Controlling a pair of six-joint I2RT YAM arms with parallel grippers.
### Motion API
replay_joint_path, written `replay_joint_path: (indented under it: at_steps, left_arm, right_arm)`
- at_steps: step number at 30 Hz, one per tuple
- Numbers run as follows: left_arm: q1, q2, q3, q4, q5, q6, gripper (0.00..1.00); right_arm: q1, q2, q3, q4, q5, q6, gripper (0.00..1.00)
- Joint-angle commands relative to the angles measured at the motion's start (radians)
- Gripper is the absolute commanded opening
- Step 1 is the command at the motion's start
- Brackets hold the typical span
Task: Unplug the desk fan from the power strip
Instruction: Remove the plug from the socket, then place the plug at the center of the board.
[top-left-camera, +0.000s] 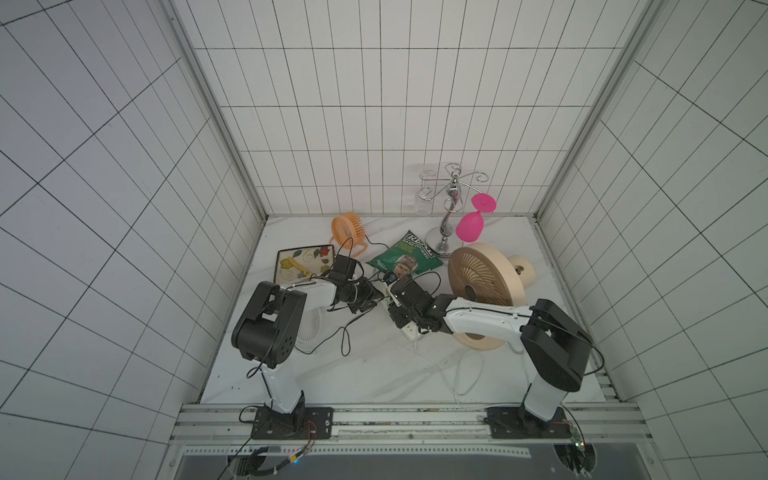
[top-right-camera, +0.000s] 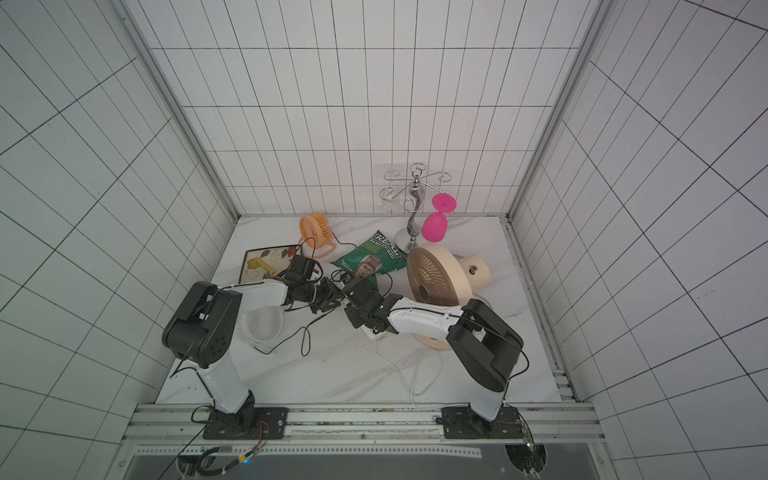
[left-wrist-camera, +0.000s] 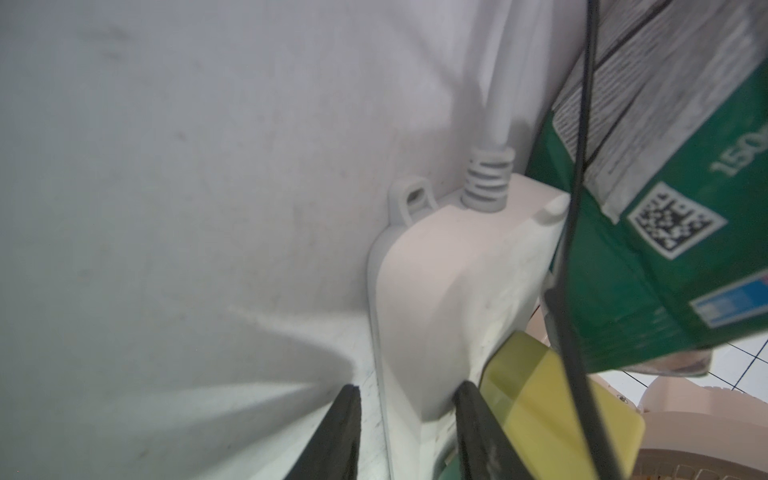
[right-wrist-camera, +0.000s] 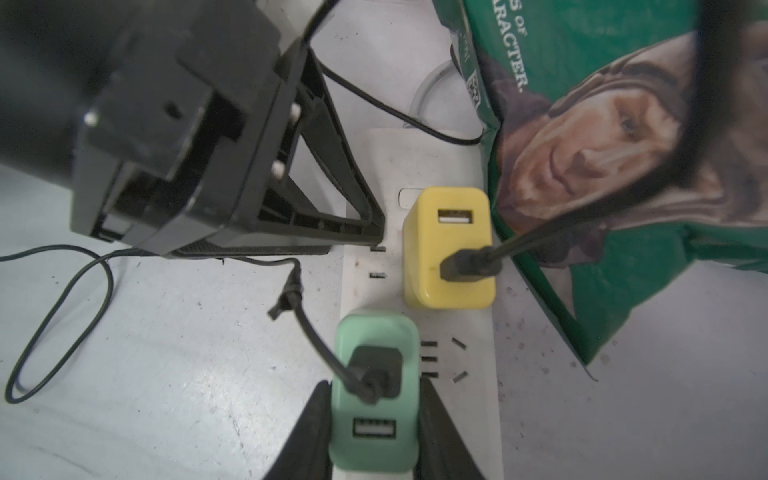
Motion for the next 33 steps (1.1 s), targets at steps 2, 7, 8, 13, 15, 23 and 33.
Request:
replay_joint_path:
  at_steps: [2,7,8,13,15,23,33]
  left_arm:
    - [0.018,0.136,-0.071,-0.226,-0.334,-0.016,0.40]
    - [0.015,0.137,-0.072,-0.232,-0.344,-0.020,0.40]
    - [0.015,0.130,-0.071,-0.232,-0.344,-0.021,0.40]
    - [0.018,0.019,-0.021,-0.248,-0.348,-0.011,0.44]
    - [0.018,-0.054,0.041,-0.272,-0.353,0.006,0.49]
    - [0.023,-0.168,0.331,-0.449,-0.370,0.118,0.64]
    - [0.160,-0.413,0.304,-0.579,-0.434,0.049,0.63]
  right_arm:
    - [0.013,-0.135,0.051,0.160,0.020,-0.028,0.16]
    - [0.018,-0.135,0.051,0.166,0.032,-0.041,0.16]
    - [0.018,-0.138,0.049,0.162,0.028,-0.036,0.16]
    - [0.025,-0.180,-0.006,0.157,0.025,-0.008,0.16]
    - [0.039,-0.207,-0.040,0.136,0.006,-0.014,0.17]
    - [0.131,-0.238,-0.101,0.065,-0.049,-0.048,0.18]
    - [0.146,0.021,0.088,0.033,-0.200,0.013,0.20]
